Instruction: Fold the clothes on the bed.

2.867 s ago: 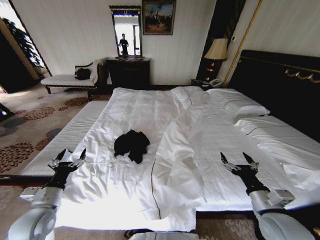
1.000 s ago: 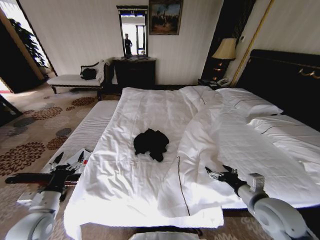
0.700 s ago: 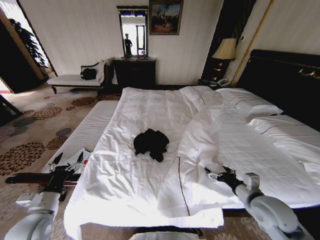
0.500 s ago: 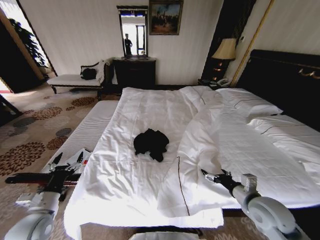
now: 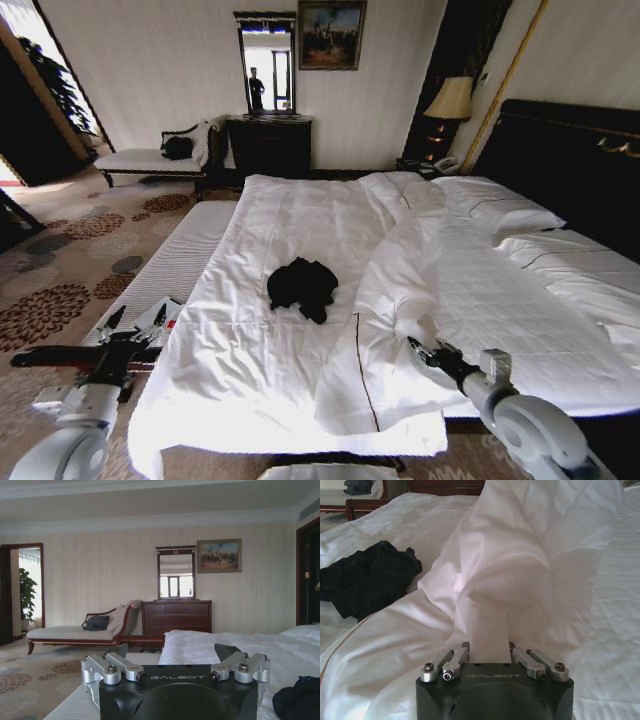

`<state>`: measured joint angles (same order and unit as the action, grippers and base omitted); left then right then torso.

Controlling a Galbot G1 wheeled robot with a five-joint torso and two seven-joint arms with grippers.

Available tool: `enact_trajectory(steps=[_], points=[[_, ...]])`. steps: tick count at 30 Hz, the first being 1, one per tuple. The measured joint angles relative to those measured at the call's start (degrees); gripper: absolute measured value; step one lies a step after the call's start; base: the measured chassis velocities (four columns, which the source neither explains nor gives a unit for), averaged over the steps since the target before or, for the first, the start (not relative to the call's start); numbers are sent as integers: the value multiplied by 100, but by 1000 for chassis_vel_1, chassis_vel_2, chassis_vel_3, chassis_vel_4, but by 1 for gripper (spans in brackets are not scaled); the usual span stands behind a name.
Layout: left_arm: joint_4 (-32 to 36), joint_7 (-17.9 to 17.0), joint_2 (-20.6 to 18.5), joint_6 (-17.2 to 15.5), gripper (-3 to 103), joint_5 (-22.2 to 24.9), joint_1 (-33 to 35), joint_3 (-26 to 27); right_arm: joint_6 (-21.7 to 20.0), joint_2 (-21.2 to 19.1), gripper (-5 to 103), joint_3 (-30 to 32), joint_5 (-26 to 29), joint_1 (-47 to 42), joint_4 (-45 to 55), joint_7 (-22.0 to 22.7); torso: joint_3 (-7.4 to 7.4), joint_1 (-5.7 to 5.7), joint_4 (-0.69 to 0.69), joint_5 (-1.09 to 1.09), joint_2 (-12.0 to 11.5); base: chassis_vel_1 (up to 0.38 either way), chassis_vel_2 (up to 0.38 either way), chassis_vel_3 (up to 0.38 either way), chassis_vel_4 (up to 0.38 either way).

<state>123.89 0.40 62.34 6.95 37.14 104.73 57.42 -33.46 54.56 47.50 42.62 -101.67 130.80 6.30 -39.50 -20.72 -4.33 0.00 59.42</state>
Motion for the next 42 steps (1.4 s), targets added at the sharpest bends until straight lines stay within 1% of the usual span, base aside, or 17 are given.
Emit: enact_trajectory(steps=[2, 3, 6, 8, 10, 15, 23, 25, 26, 27, 28, 30, 31, 33, 34, 41, 42], points=[[5, 0, -2, -9, 99, -2, -17, -8, 8, 4, 21, 7, -2, -18, 6, -2, 0, 0, 0, 0, 0, 0, 0, 0, 0], [5, 0, -2, -9, 99, -2, -17, -8, 8, 4, 21, 7, -2, -18, 6, -2, 0, 0, 0, 0, 0, 0, 0, 0, 0], [9, 0, -2, -15, 99, -7, -30, -19, 33, 9, 5, 17, -18, -45, 21, -12, 0, 0, 0, 0, 0, 0, 0, 0, 0], [9, 0, -2, -15, 99, -8, -30, -21, 37, 9, 5, 19, -25, -49, 23, -14, 0, 0, 0, 0, 0, 0, 0, 0, 0], [9, 0, -3, -15, 99, -9, -27, -23, 47, 12, 1, 27, -38, -56, 35, -19, 0, 0, 0, 0, 0, 0, 0, 0, 0], [-1, 0, -10, -15, 99, -7, -26, -21, 151, 117, 1, 209, -141, -48, 73, -130, 0, 0, 0, 0, 0, 0, 0, 0, 0], [-75, -1, -35, -9, 99, 38, -124, -9, 337, 263, 1, 873, 58, -15, 193, -163, 0, 0, 0, -1, 0, 0, 0, 0, 0], [-80, -1, -35, -14, 99, 49, -165, -15, 364, 273, 1, 1217, 259, 2, 191, -163, 0, 0, 1, -1, 0, 0, 0, 0, 0], [-80, -1, -35, -14, 99, 49, -165, -15, 364, 273, 1, 1217, 259, 2, 191, -163, 0, 0, 1, -1, 0, 0, 0, 0, 0], [-94, -1, -35, -15, 99, 63, -175, -15, 388, 284, 1, 1455, 339, -11, 170, -178, 0, 0, 1, -1, 0, 0, 0, 0, 0], [-148, -1, -51, -15, 99, 96, -183, -3, 489, 325, 1, 2030, 406, -96, 48, -248, 0, 0, 1, -1, 0, 0, 0, 0, 0], [-148, -1, -51, -15, 99, 96, -183, -3, 489, 325, 1, 2030, 406, -96, 48, -248, 0, 0, 1, -1, 0, 0, 0, 0, 0], [-193, -2, -67, -15, 99, 128, -210, 17, 583, 354, 1, 2460, 450, -162, -122, -300, 0, 0, -1, 0, 0, 0, 0, 0, 0], [-219, -2, -74, -16, 99, 133, -238, 21, 672, 379, 1, 2726, 434, -178, -306, -339, 0, 0, -1, 0, 1, 0, 0, 0, 0], [-219, -2, -74, -16, 99, 133, -238, 21, 672, 379, 1, 2726, 434, -178, -306, -339, 0, 0, -1, 0, 1, 0, 0, 0, 0], [-258, -1, -37, -7, 99, 137, -214, 74, 921, 662, 1, 3465, 278, -105, -941, -456, 0, 0, -1, -2, 1, 0, 0, 0, 0], [-265, -1, -25, 12, 99, 138, -177, 101, 977, 671, 1, 3619, 229, -100, -1120, -483, 0, 0, 1, 0, 1, 0, 0, 0, 0]])
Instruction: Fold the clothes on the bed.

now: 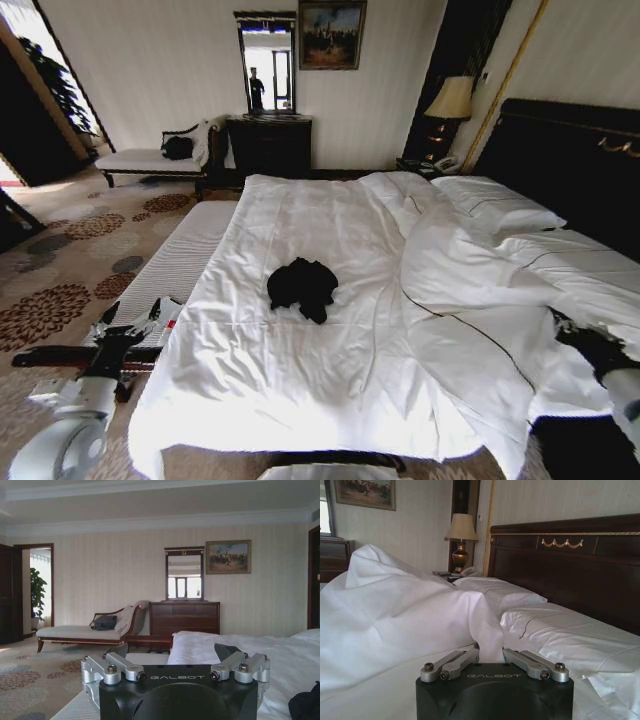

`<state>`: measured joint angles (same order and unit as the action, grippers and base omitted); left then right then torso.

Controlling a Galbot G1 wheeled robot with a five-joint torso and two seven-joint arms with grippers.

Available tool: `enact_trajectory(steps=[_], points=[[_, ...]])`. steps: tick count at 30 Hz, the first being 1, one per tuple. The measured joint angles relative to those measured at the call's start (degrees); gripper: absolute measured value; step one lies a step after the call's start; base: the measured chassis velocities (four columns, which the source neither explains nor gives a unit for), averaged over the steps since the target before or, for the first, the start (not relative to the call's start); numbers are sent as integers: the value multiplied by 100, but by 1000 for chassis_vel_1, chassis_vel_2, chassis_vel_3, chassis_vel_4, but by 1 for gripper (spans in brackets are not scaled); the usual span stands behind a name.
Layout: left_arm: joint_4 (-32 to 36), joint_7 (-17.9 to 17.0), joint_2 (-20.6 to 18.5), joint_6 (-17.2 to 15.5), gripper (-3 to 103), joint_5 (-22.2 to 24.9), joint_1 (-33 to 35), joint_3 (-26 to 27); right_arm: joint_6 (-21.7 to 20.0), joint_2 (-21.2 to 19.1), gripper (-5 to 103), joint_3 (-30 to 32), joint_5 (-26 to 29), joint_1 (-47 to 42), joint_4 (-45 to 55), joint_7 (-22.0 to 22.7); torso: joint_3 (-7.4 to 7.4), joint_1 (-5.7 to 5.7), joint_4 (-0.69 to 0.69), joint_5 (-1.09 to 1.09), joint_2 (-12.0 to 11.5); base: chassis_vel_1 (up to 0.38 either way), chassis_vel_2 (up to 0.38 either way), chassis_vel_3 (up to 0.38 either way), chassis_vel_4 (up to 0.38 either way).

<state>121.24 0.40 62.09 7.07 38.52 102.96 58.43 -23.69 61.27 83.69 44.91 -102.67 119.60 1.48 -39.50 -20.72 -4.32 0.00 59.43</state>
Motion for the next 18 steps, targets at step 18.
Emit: enact_trajectory(steps=[18], points=[[-60, -1, 107, 74, 99, -39, 31, 16, 791, 82, 1, 1236, -838, -13, -2359, -346, 0, 0, -2, 0, 0, 0, 0, 0, 0]])
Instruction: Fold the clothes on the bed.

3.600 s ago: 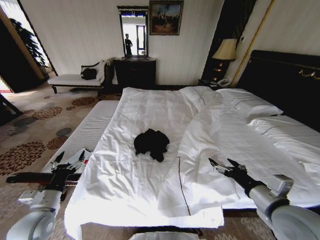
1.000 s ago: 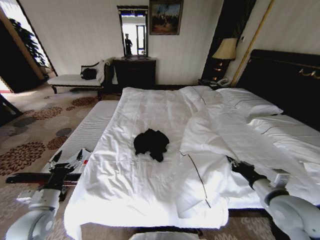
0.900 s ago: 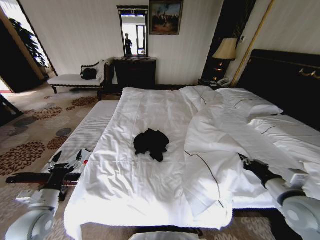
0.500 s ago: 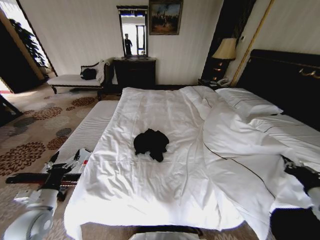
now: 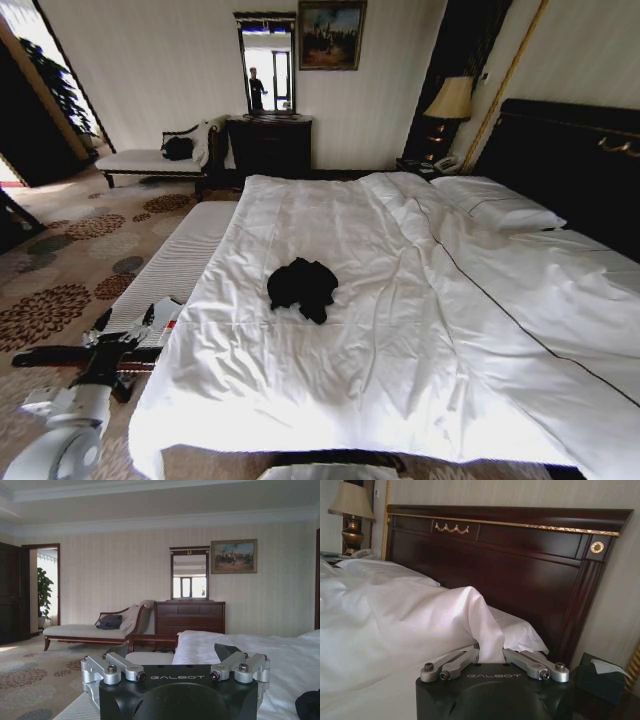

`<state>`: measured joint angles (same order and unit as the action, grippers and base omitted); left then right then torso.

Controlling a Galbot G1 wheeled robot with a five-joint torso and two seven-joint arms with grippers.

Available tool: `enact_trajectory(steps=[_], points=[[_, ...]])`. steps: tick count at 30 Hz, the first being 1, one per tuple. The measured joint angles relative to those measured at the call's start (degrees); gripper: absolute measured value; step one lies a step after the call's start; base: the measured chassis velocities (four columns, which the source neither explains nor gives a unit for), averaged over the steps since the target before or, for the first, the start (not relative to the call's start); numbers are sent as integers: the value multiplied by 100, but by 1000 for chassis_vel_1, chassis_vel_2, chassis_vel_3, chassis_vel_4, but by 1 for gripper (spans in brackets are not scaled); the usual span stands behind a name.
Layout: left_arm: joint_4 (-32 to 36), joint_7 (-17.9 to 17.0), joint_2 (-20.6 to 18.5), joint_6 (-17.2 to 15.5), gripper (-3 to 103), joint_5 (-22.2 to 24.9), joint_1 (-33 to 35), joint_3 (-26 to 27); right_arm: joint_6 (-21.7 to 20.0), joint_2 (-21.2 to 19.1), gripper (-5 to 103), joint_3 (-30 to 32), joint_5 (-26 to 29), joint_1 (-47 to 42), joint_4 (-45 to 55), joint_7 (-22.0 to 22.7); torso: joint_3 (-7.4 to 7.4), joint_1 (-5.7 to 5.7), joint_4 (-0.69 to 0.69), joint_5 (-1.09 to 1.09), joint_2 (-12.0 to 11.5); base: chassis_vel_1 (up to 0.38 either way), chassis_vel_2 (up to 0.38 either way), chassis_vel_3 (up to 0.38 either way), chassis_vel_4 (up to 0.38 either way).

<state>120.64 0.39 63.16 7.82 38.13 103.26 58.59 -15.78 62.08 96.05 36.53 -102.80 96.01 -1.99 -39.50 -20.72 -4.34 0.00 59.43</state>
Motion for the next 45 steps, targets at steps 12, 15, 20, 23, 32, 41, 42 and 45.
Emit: enact_trajectory(steps=[12, 15, 20, 23, 32, 41, 42, 45], points=[[-22, 1, 7, 1, 99, -22, 52, 11, 1010, -108, 1, -61, -1128, 290, -1816, -152, 0, 0, 6, -1, -1, 0, 0, 0, 0], [-23, 1, 10, 1, 99, -32, 53, 1, 1168, -113, 1, -98, -1301, 339, -2064, -147, 0, 0, 5, -1, 0, 0, 0, 0, 0], [-5, 1, 29, 0, 99, -90, 45, -39, 1630, -199, 1, -292, -1794, 516, -2785, -40, 0, 0, 3, -1, 0, 0, 0, 0, 0], [23, 1, 32, -9, 99, -112, 45, -40, 1830, -226, 1, -386, -2131, 642, -3118, 0, 0, -1, 4, 0, -1, 0, 0, 0, 0], [55, 1, 42, -15, 99, -121, 136, -3, 2240, -8, 1, -743, -2850, 937, -3976, 232, 0, 0, 4, 0, -1, 0, 0, 0, 0], [156, 2, 53, -46, 99, -172, 136, -7, 2643, -472, 1, -995, -3194, 1399, -5088, 368, 0, 0, 0, 2, -1, 0, 0, 0, 0], [164, 1, 47, -48, 99, -172, 143, -3, 2681, -473, 1, -1096, -3156, 1469, -5138, 373, 0, 0, -6, 2, -1, 0, 0, 0, 0], [169, 1, 45, -49, 99, -178, 153, -4, 2802, -471, 1, -1213, -3133, 1604, -5243, 382, 0, 0, -9, 2, -1, 0, 0, 0, 0]])
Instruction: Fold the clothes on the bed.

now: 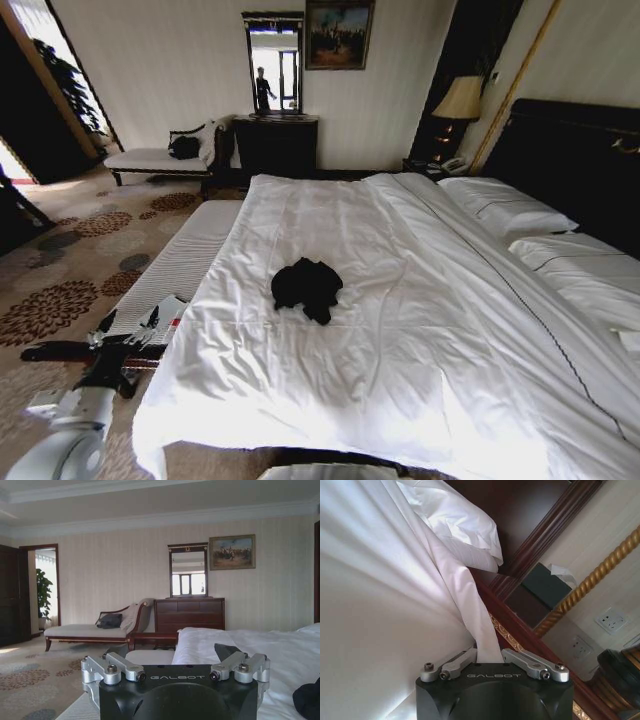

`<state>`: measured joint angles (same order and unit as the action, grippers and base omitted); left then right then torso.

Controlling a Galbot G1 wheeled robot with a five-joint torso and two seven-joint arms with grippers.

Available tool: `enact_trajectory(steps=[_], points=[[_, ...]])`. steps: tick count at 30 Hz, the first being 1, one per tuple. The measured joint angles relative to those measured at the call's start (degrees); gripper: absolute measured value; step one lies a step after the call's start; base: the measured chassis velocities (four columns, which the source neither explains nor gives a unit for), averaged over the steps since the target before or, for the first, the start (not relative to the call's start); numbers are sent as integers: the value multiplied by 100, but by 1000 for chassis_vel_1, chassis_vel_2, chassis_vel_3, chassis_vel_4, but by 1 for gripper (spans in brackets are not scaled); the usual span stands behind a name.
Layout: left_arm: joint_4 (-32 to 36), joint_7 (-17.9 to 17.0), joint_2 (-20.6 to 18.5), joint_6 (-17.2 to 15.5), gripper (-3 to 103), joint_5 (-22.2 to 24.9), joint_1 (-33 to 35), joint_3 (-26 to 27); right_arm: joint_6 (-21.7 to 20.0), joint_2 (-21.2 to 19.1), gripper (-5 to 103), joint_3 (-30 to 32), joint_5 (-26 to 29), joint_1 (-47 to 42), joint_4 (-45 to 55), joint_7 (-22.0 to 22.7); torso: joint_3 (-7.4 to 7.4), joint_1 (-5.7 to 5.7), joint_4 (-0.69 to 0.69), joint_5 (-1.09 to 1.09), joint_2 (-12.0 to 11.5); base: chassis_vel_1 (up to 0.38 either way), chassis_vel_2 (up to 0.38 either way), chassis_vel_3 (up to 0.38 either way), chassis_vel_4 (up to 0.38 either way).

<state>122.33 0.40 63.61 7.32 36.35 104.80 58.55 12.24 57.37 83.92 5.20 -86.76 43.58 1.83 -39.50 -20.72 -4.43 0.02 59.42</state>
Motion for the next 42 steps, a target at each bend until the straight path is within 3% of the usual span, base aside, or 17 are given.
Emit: enact_trajectory(steps=[9, 11, 12, 15, 17, 24, 26, 30, 32, 36, 39, 42], points=[[104, 2, 20, -19, 99, -87, 79, 4, 255, 73, 0, -435, -20, 425, -218, 143, 0, 0, 5, -3, 0, 0, 0, 0, 0], [120, 2, -7, -20, 96, -63, 116, 71, 316, 95, 11, -447, -188, 449, -219, 237, 0, 0, 10, -3, 0, 0, 0, 0, 0], [120, 2, -7, -20, 96, -63, 116, 71, 316, 95, 11, -447, -188, 449, -219, 237, 0, 0, 10, -3, 0, 0, 0, 0, 0], [126, 1, -11, -20, 100, -47, 140, 101, 315, 96, 27, -328, -333, 441, -222, 496, 0, 0, 11, -1, 0, 0, 0, 0, 0], [126, 1, -5, -20, 100, -48, 140, 100, 313, 96, 27, -300, -345, 425, -214, 514, 0, 0, 11, -2, 0, 0, 0, 0, 0], [99, 1, 19, -20, 100, -86, 87, 6, 310, 161, 59, -71, -286, 194, -1, 521, 0, 0, 10, -1, 0, 0, 0, 0, 0], [95, 1, 19, -20, 100, -87, 73, 0, 310, 178, 59, -47, -267, 171, 39, 519, 0, 0, 10, -1, 0, 0, 0, 0, 0], [81, 1, 12, -22, 100, -86, 49, -10, 324, 325, 82, 161, -166, -24, 453, 512, 0, 0, 11, -3, 0, 0, 0, 0, 0], [81, 1, 12, -22, 100, -86, 55, -10, 353, 386, 82, 236, -133, -117, 643, 498, 0, 0, 11, -3, 0, 0, 0, 0, 0], [97, 0, 46, -22, 100, -106, 122, 7, 567, 697, 98, 498, 111, -627, 1538, 288, 0, 0, 5, -2, 0, 0, 0, 0, 0], [133, 0, 76, -20, 100, -128, 160, 22, 645, 775, 99, 540, 259, -777, 1901, 186, 0, 0, 6, -1, 0, 0, 0, 0, 0], [208, 0, 139, -15, 100, -176, 210, 47, 1020, 940, 100, 562, 681, -1025, 2709, -405, 0, 0, 14, -1, 1, 0, 0, 0, 0]])
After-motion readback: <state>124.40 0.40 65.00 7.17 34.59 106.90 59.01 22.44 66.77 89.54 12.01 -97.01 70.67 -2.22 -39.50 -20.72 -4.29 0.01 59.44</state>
